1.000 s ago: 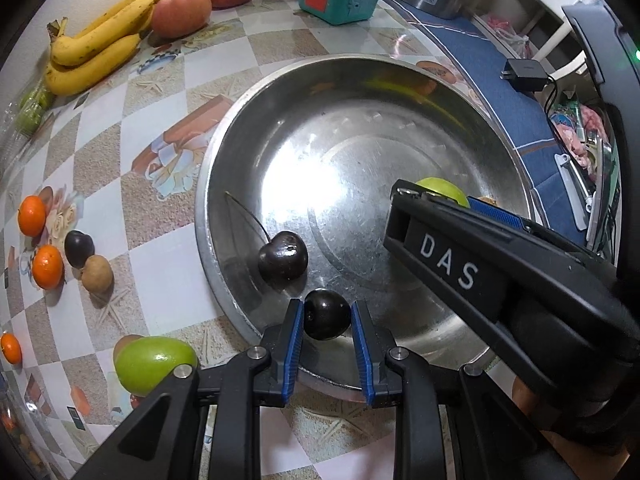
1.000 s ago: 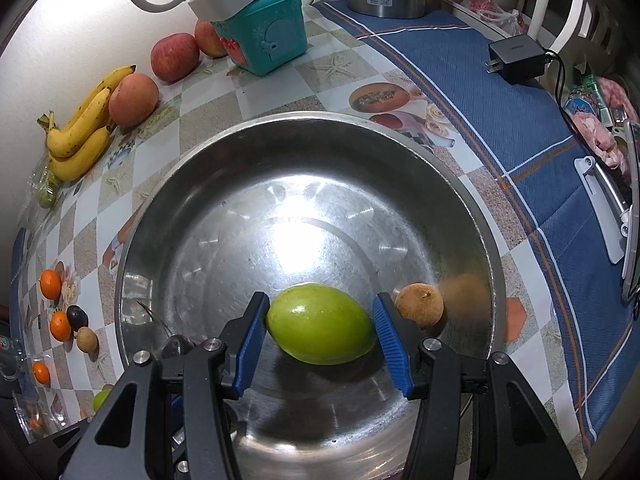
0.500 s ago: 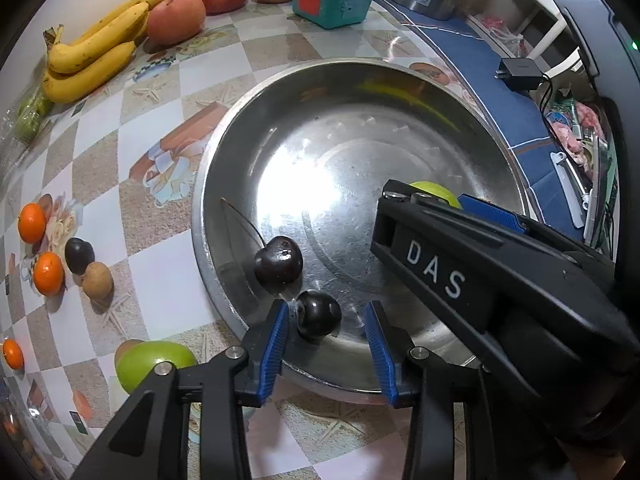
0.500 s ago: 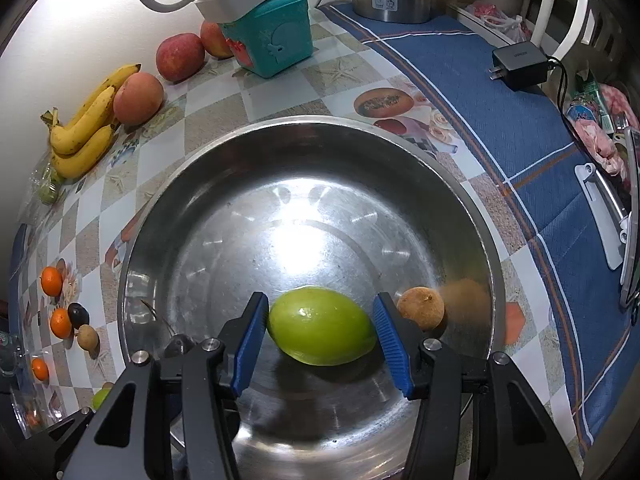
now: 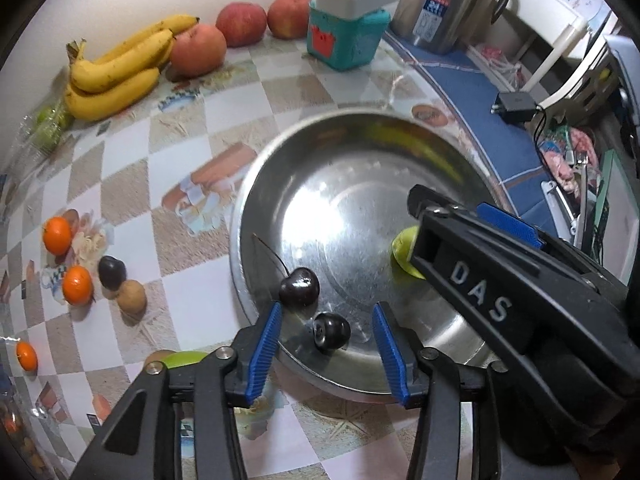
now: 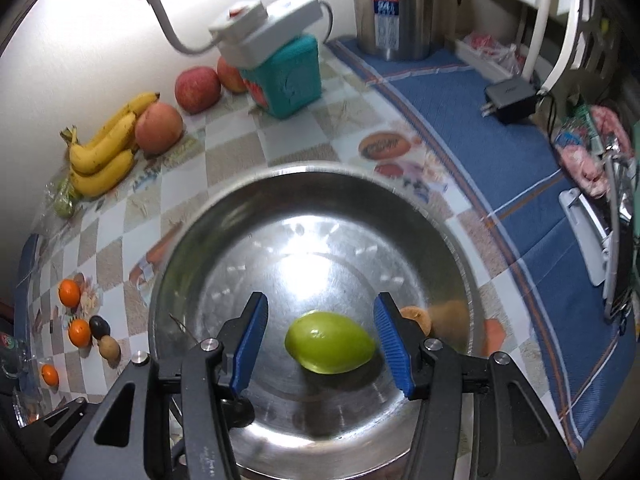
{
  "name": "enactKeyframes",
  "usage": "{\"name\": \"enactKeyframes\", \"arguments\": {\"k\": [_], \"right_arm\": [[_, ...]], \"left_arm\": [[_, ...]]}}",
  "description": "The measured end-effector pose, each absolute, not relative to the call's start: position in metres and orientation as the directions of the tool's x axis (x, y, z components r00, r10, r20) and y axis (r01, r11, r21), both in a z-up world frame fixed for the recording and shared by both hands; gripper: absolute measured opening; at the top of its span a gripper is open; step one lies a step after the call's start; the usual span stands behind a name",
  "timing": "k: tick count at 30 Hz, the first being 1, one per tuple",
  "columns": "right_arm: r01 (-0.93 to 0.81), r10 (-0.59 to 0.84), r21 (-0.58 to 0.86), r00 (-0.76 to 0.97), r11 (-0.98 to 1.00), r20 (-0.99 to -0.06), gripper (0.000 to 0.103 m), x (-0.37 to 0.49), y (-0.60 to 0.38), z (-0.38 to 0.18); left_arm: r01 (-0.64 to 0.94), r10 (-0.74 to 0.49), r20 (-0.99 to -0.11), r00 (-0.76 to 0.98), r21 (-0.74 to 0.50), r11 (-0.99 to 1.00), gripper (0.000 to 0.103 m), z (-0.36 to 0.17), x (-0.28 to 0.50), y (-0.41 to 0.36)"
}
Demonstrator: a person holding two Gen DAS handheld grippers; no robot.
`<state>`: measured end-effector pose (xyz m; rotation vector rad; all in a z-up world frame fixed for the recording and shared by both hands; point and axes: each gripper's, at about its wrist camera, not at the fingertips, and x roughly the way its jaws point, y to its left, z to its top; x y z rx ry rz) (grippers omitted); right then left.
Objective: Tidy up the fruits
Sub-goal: 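Lower the mango into the basin and open the right gripper while the left gripper releases the plum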
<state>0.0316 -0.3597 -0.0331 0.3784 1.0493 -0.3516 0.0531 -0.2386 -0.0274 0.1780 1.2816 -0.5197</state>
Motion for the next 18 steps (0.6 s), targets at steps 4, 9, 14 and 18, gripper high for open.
{"name": "enactKeyframes", "arguments": {"k": [4, 9, 14, 18], "right_arm": [[0.465, -0.128, 0.137, 0.493, 0.874, -0.86, 0.057, 0.028, -0.361, -0.02], [0.484, -0.146, 0.143, 0.51, 0.863, -0.848, 0.057, 0.025, -0.363, -0.012], [0.491, -0.145, 0.133, 0.487, 0.861, -0.861, 0.057, 0.025, -0.363, -0.02], [0.484, -0.146, 0.12, 0.476, 0.867, -0.867, 0.074, 0.026, -0.359, -0.024]], "left_arm": [[0.435, -0.272, -0.94, 0.208, -0.16, 0.886, 0.055, -0.019, 0.058, -0.227], [0.4, -0.292, -0.925, 0.242, -0.179, 0.899, 0.057, -0.007, 0.065, -0.209], [0.337, -0.263, -0.925, 0.275, -0.164, 0.927, 0.073, -0.008, 0.074, -0.194], [0.278, -0.224, -0.933, 0.282, -0.144, 0.95, 0.091, -0.013, 0.08, -0.185]]}}
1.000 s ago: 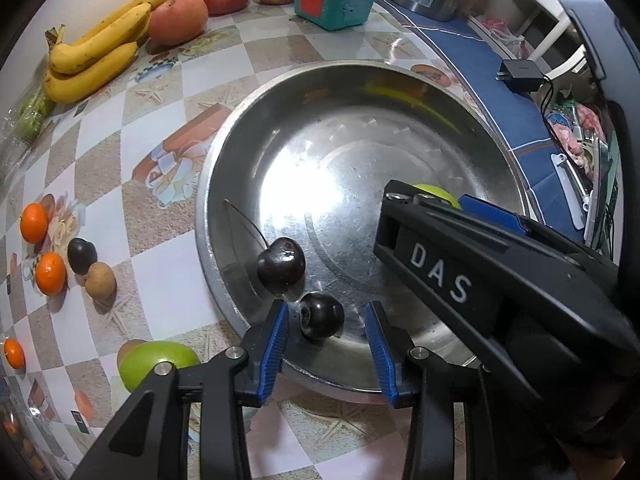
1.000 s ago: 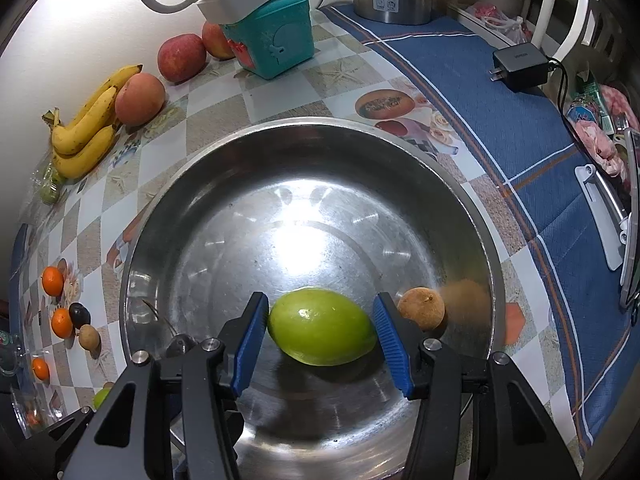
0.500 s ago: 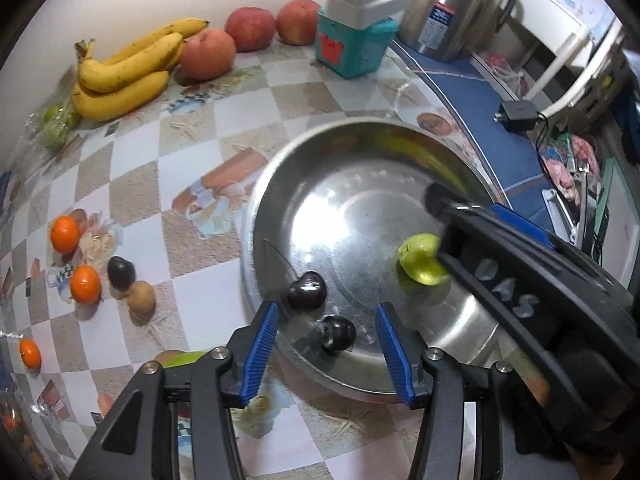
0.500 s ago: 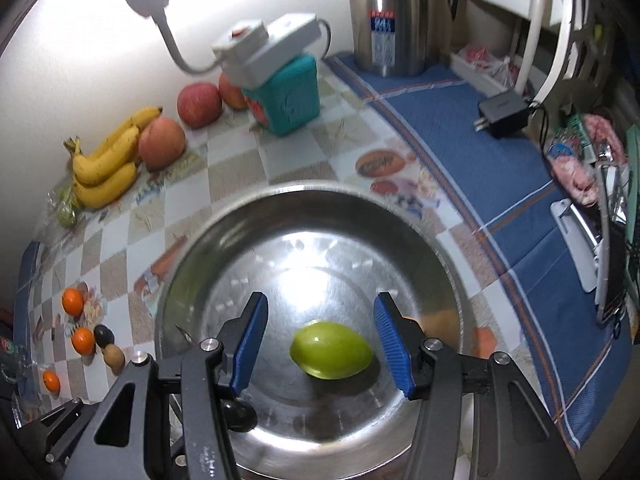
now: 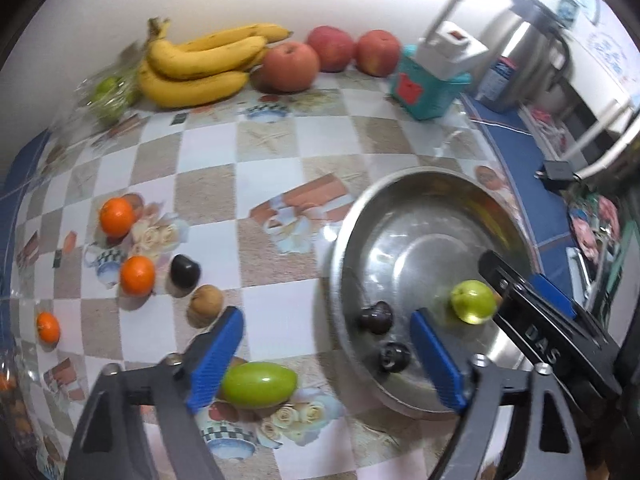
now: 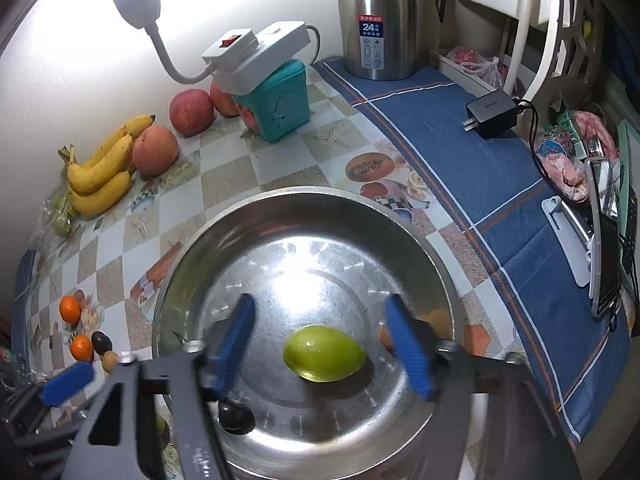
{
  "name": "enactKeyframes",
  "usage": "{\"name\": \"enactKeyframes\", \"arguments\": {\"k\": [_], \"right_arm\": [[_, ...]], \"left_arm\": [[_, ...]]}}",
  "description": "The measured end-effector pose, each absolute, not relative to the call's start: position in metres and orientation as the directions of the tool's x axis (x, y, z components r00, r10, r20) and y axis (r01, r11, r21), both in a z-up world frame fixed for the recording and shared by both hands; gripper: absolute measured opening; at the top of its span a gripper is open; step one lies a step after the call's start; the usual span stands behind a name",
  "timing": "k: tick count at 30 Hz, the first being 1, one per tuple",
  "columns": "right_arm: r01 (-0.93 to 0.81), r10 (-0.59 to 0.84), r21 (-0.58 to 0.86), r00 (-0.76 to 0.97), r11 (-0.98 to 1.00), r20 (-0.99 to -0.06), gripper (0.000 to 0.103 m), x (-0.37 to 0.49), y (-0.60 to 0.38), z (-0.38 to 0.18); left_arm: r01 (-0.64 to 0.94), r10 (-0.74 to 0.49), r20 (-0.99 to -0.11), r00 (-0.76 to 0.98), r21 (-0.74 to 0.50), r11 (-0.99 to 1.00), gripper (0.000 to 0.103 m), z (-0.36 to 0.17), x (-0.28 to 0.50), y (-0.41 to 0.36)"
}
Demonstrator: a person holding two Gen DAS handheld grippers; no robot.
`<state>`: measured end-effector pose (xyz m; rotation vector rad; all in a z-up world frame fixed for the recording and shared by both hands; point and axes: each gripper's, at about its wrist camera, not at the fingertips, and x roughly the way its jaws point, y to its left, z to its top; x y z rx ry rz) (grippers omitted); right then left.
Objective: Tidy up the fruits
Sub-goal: 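Lower the mango into the basin and open the right gripper while the left gripper releases the plum, then withdraw both grippers from the basin back toward the fruit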
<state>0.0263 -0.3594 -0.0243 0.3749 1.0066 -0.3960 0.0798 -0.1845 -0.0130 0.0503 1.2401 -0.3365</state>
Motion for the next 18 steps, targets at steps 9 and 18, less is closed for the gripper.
{"name": "enactKeyframes", "arguments": {"k": [9, 18], "right_arm": [[0.47, -0.139, 0.101, 0.448, 0.877, -0.883, 0.084, 0.029, -0.355, -0.035], [0.459, -0.149, 0.091, 0.46, 0.884, -0.875, 0.095, 0.029, -0.352, -0.036]], "left_arm": [[0.219, -0.182, -0.947, 0.265, -0.124, 0.968, 0.103, -0.028, 0.084, -0.176], [0.206, -0.147, -0.95, 0.277, -0.09, 0.974, 0.103, -0.028, 0.085, -0.171]]}}
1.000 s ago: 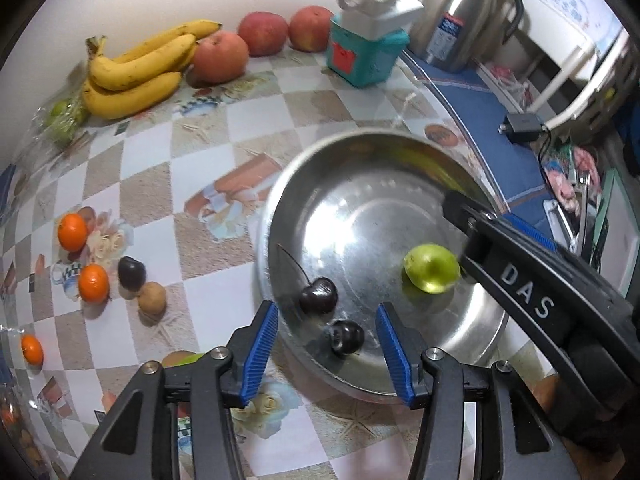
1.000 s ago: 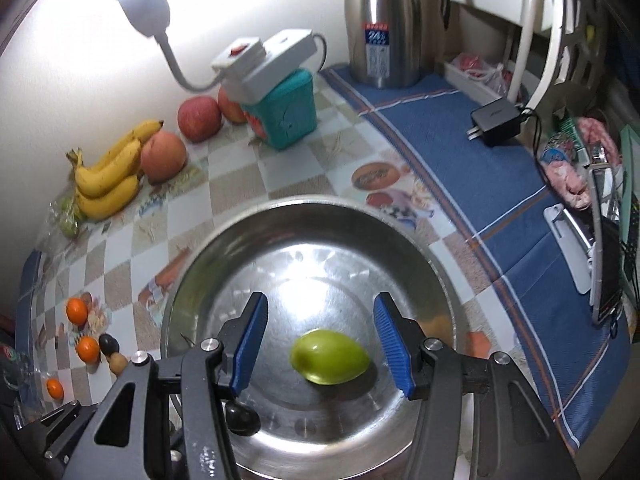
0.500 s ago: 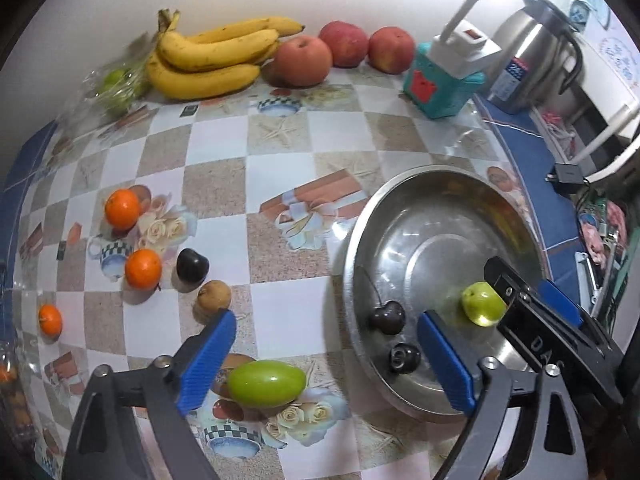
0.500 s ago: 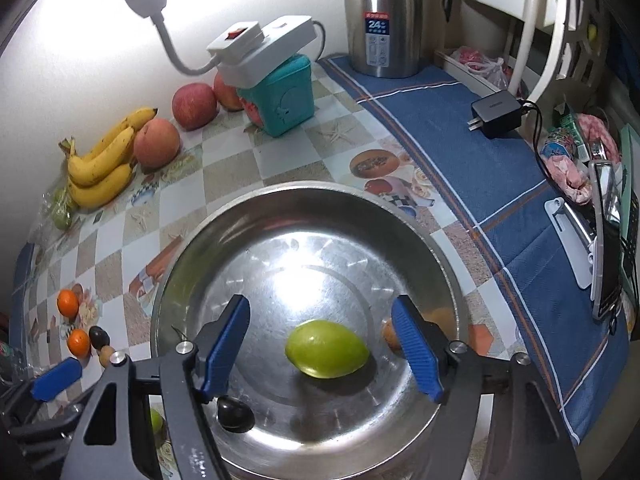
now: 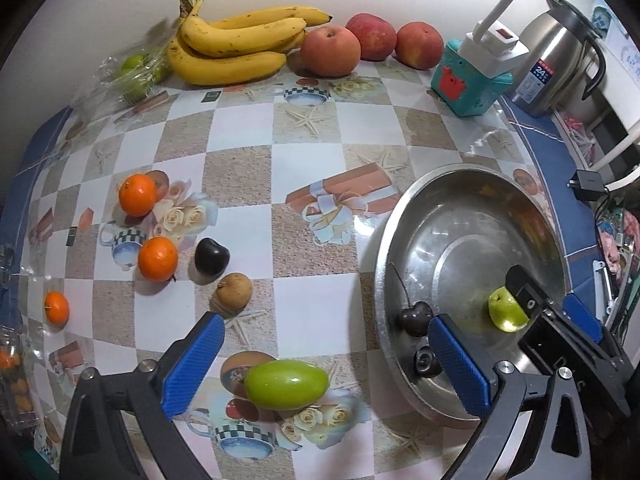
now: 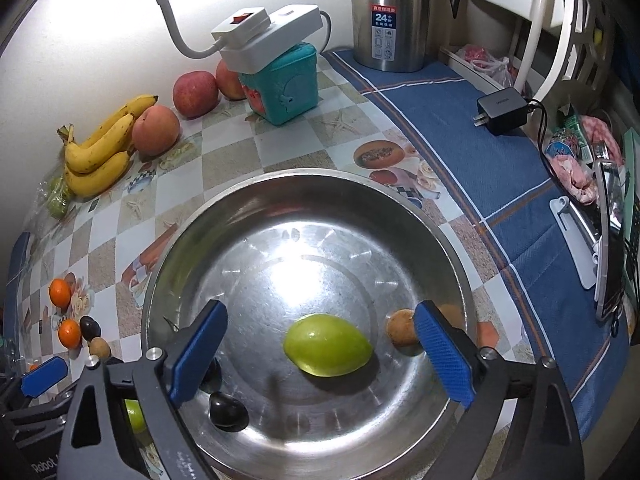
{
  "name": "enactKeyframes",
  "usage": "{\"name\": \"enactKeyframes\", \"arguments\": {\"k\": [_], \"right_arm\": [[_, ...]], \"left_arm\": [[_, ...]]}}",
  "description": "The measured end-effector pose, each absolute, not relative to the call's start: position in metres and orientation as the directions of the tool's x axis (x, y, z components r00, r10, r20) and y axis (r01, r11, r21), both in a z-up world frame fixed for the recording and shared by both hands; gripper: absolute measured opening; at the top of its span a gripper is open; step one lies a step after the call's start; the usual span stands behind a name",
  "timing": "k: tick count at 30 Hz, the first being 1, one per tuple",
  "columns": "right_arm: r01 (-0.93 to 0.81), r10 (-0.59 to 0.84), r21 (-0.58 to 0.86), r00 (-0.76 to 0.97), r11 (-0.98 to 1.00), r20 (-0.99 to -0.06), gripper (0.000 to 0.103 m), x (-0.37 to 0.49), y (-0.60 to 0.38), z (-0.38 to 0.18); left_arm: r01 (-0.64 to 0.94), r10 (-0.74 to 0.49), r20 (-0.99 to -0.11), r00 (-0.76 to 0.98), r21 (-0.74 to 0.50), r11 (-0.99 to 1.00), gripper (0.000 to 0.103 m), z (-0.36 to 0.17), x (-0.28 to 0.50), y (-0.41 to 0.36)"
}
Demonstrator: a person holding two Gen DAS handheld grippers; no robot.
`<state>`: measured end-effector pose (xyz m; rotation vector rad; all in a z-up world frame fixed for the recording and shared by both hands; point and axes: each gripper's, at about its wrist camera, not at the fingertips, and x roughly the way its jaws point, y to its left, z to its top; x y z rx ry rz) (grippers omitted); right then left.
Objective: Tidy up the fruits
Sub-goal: 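Withdraw both grippers from the basin back toward the fruit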
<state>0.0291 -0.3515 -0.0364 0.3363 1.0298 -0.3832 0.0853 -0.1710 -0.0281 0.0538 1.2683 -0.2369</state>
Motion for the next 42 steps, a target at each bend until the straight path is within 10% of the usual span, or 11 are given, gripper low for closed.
{"name": "enactKeyframes", "arguments": {"k": [42], "right_arm": [[0.162, 0.058, 0.125, 0.369, 0.979, -0.928, 0.095, 0.042, -0.215, -0.037]], "left_arm": [[0.037, 0.104, -0.951, 0.29, 0.12, 0.992, 0.103, -0.019, 0.103, -0.024]]}}
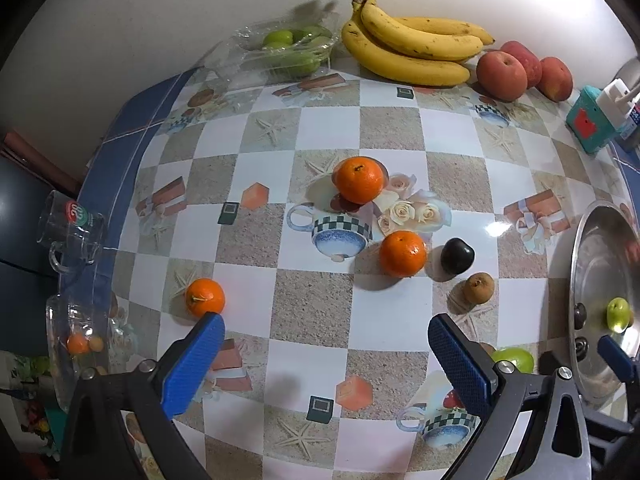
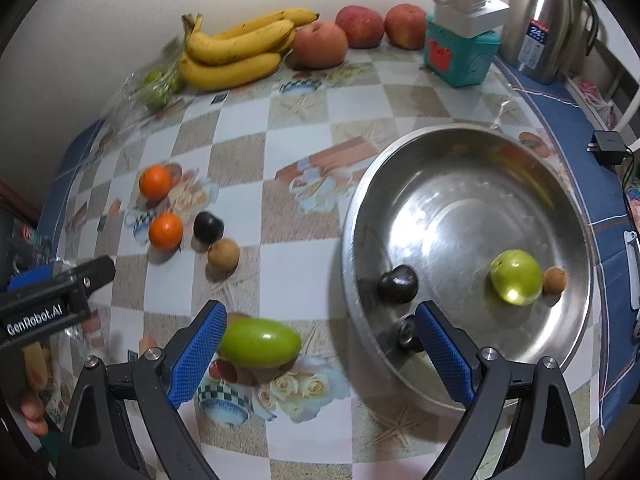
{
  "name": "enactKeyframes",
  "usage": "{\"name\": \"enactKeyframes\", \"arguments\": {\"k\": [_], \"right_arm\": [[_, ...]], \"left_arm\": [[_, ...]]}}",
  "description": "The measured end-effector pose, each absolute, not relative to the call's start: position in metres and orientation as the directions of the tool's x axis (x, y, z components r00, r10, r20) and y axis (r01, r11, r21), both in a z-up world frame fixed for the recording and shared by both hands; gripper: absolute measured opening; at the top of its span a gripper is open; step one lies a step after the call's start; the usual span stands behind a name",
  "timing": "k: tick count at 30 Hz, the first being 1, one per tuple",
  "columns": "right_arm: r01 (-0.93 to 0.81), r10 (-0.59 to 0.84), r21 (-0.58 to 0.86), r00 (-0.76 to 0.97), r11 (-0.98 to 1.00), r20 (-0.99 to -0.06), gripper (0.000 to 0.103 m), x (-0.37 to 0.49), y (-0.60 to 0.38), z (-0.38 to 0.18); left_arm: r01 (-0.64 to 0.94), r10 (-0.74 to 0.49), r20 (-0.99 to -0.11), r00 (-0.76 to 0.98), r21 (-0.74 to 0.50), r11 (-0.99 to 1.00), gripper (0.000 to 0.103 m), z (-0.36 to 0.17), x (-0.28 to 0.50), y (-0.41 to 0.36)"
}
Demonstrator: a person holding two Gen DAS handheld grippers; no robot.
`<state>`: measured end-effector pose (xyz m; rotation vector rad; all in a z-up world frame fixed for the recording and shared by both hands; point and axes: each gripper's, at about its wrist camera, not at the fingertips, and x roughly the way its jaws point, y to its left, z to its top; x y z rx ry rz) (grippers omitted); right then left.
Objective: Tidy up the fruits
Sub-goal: 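Withdraw both grippers from the basin back toward the fruit, then reach the right gripper to the second green mango and close on it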
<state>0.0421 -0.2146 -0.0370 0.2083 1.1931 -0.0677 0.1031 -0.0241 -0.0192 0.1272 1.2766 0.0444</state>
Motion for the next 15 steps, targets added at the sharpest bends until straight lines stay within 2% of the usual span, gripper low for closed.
{"name": "enactKeyframes", "arguments": {"k": [15], "right_arm": [[0.086, 0.035, 0.064, 0.299, 0.994, -0.954, 0.095, 0.044, -0.19, -0.062]], "left_arm": [[0.07, 0.092, -0.965, 0.245, 0.112, 0.991, 0.103, -0.034, 0.104, -0.034]]}}
